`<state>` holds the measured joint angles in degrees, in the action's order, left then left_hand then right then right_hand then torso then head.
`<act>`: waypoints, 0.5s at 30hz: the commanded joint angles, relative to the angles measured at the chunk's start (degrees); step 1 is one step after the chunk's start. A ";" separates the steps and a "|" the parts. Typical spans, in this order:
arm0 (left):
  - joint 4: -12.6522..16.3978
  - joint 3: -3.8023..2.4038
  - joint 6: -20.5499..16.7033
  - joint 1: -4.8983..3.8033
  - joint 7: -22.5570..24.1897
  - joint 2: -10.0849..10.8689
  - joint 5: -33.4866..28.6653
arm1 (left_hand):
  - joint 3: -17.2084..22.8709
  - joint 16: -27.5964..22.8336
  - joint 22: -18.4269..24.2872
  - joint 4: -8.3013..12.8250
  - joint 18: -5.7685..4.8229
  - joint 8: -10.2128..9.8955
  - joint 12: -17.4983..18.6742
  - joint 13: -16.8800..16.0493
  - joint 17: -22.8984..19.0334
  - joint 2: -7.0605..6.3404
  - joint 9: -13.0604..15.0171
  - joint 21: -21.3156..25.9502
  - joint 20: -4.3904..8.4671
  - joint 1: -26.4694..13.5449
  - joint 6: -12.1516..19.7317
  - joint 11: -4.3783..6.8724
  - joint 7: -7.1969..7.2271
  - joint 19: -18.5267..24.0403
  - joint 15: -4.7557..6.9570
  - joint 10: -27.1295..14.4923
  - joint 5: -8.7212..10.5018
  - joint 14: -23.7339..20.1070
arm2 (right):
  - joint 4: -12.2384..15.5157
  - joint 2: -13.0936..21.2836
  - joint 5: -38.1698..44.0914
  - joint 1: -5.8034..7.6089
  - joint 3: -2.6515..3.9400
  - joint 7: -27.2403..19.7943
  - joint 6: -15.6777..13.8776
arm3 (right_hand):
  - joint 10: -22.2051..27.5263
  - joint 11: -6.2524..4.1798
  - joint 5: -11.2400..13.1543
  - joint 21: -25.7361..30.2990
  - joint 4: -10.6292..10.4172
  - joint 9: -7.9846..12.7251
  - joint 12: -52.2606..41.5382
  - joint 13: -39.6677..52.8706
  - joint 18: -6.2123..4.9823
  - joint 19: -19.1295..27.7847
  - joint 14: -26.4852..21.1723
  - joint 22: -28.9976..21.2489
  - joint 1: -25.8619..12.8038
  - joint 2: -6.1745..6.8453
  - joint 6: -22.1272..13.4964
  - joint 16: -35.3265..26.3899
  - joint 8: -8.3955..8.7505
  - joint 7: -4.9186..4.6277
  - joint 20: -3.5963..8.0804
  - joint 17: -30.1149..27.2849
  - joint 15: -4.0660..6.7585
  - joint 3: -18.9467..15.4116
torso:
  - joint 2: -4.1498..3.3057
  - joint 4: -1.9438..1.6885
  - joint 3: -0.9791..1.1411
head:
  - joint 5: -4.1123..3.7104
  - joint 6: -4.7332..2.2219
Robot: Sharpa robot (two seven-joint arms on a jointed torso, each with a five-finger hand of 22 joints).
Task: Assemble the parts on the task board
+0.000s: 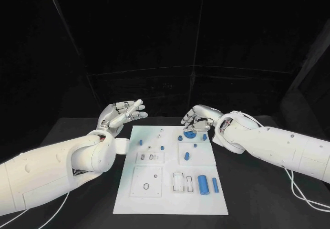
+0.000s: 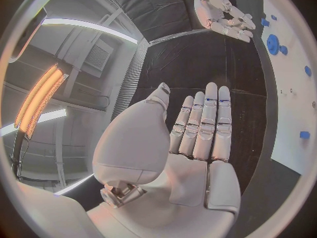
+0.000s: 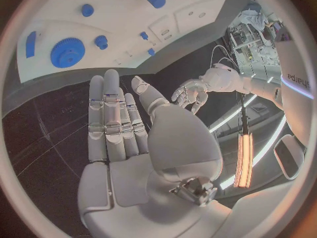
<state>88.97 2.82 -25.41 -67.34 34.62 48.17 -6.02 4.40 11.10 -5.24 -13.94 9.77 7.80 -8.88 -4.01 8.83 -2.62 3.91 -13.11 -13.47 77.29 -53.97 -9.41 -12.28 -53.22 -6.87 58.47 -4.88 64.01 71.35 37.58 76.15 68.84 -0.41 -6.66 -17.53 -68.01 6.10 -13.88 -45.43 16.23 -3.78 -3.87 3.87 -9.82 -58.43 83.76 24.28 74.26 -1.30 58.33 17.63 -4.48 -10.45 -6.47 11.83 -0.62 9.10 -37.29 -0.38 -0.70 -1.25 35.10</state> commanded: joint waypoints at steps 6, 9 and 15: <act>2.83 -0.05 2.13 -0.09 -0.08 1.25 0.74 | -0.12 -0.50 0.20 0.65 0.82 0.05 0.27 0.02 0.08 0.12 -0.11 0.20 0.03 0.89 -0.39 -0.02 0.03 -0.51 0.01 0.13 0.39 0.05 | 0.54 -0.79 15.26 0.89 0.08 6.34 5.20 | 2.46 -0.18 0.14 -10.89 -0.03 -0.03 0.02 0.22 0.18 -3.43 2.43 9.89 -1.14 0.72 -0.55 15.41 0.72 0.22 0.16 9.45 0.13 1.21 | -2.33 -0.43 -0.04 | -0.29 -0.68; 3.48 -0.05 2.31 -0.09 -0.20 1.44 0.75 | -0.15 -0.61 0.23 0.70 0.81 0.02 0.34 0.04 0.07 0.15 -0.11 0.24 0.02 0.90 -0.39 -0.04 0.02 -0.52 -0.02 0.10 0.39 -0.05 | 0.42 -1.10 16.39 1.16 0.08 6.92 6.17 | 2.97 0.01 0.27 -16.58 -0.05 -0.04 -0.06 0.22 1.20 -5.95 1.90 17.26 -1.39 0.79 -0.83 19.95 0.70 0.27 0.04 12.31 -0.03 1.74 | -2.78 -0.46 -0.06 | -0.26 -0.83; 4.44 -0.05 2.48 -0.11 -0.35 1.75 0.75 | -0.19 -0.71 0.27 0.75 0.80 -0.01 0.40 0.06 0.07 0.18 -0.12 0.27 0.01 0.90 -0.38 -0.06 0.00 -0.54 -0.04 0.08 0.40 -0.16 | 0.40 -1.59 17.85 1.46 0.08 7.86 7.97 | 3.66 0.05 0.59 -21.46 -0.07 -0.04 -0.06 0.11 1.97 -7.56 1.05 23.31 -1.62 1.03 -1.37 27.25 0.71 0.24 -0.08 18.27 -0.32 2.41 | -3.48 -0.46 -0.06 | -0.28 -0.94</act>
<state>93.15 2.83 -24.07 -67.35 34.23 49.85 -5.84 4.12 10.59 -5.06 -13.57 9.76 7.79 -8.88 -4.00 8.82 -2.41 3.86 -13.11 -13.47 77.50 -53.97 -9.41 -12.28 -53.22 -6.87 58.47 -4.67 64.01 71.68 36.08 90.88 70.09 -0.36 -0.54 -12.14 -64.77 6.13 -13.51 -66.56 16.17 -3.78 -3.88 4.06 -8.86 -65.65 83.76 47.20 73.28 -0.31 57.38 44.25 -3.98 -10.34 -6.54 29.58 -0.61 11.25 -40.23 -0.83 -0.75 -1.55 34.21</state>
